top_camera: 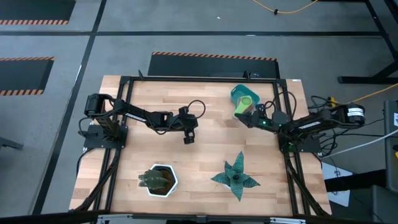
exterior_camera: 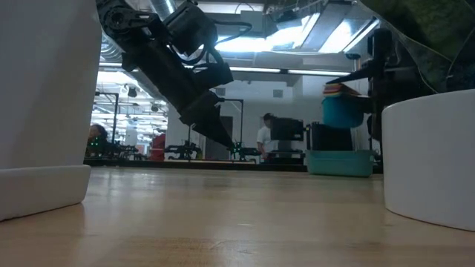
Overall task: Nest measuring cups in basket
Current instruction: Put the stacked measuring cups into the blue bin
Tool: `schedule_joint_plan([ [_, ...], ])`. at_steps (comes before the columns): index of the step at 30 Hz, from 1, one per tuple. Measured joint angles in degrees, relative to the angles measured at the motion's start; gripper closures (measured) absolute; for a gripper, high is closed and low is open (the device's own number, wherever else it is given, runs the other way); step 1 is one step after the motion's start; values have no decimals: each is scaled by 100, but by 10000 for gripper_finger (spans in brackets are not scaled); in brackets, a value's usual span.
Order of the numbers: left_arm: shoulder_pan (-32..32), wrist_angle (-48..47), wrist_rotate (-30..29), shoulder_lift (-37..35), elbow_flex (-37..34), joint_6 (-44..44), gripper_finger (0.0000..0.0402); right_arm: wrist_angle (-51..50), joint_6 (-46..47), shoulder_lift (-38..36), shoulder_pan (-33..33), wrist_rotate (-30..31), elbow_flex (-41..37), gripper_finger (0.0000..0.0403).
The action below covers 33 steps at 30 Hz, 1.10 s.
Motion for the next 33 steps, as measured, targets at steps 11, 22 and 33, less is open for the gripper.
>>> schedule_joint_plan([
  [11,0,0,-2,0,0,2,370,-877,-320,-48,-171,443,0,297],
  [22,0,0,-2,0,0,2,370,-1622,-294,-46,-285,1040,2,297],
  [33,0,-2,-2,0,0,2,370,-2065,-286,-44,-594,856,4,297],
])
